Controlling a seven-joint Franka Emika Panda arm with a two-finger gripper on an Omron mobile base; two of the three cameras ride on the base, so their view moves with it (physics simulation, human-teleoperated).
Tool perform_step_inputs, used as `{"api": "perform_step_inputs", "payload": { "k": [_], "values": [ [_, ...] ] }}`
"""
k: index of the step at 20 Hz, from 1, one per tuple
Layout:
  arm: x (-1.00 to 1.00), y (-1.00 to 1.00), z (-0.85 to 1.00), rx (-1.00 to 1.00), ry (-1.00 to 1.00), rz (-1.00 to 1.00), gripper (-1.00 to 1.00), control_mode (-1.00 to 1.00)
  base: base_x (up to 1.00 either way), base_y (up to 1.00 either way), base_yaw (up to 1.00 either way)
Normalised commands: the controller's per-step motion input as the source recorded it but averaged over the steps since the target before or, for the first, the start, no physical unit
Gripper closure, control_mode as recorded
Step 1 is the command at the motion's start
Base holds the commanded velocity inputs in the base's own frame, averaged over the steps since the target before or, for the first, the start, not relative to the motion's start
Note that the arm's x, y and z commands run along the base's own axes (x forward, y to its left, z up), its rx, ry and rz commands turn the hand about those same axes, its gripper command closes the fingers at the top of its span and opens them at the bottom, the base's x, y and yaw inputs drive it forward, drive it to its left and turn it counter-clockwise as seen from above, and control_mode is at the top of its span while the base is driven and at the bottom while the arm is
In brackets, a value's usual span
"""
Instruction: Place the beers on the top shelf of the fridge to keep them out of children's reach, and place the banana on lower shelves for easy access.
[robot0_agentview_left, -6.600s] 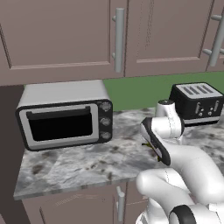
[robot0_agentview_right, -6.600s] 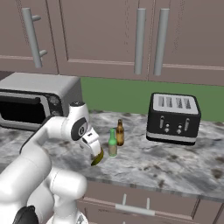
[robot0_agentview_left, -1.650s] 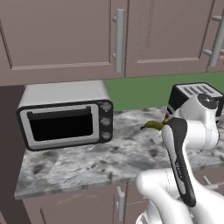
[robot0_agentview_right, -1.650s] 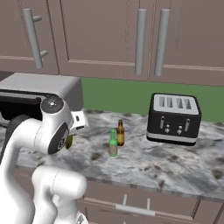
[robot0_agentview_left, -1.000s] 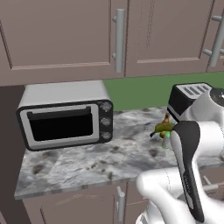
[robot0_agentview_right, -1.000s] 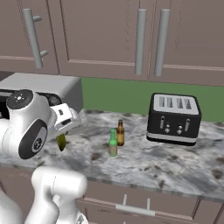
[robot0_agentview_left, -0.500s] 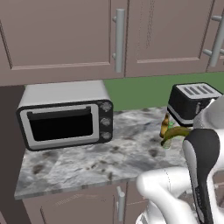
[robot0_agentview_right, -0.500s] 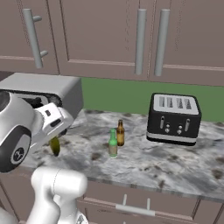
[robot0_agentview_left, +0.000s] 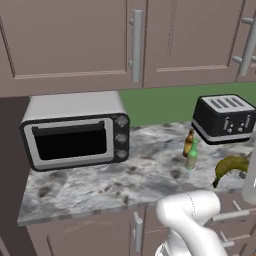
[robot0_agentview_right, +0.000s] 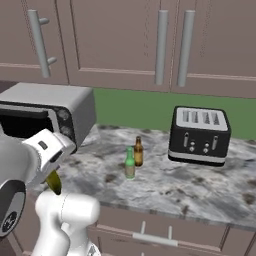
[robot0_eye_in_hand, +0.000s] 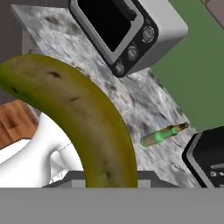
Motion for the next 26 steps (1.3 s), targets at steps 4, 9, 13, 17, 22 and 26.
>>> {"api": "perform_step_inputs", "payload": {
  "k": [4, 9, 13, 17, 22, 26],
  "values": [
    [0.0, 0.0, 0.0, 0.0, 0.0, 0.0, 1.0, 1.0, -0.28, 0.04, 0.18],
    [0.0, 0.0, 0.0, 0.0, 0.0, 0.0, 1.0, 1.0, -0.19, 0.24, 0.32],
    [0.0, 0.0, 0.0, 0.0, 0.0, 0.0, 1.0, 1.0, -0.19, 0.3, 0.42],
    [0.0, 0.0, 0.0, 0.0, 0.0, 0.0, 1.0, 1.0, -0.34, 0.43, 0.55],
    [0.0, 0.0, 0.0, 0.0, 0.0, 0.0, 1.0, 1.0, -0.3, 0.56, 0.75],
    [0.0, 0.0, 0.0, 0.0, 0.0, 0.0, 1.0, 1.0, -0.08, 0.71, 0.79]
  ]
}}
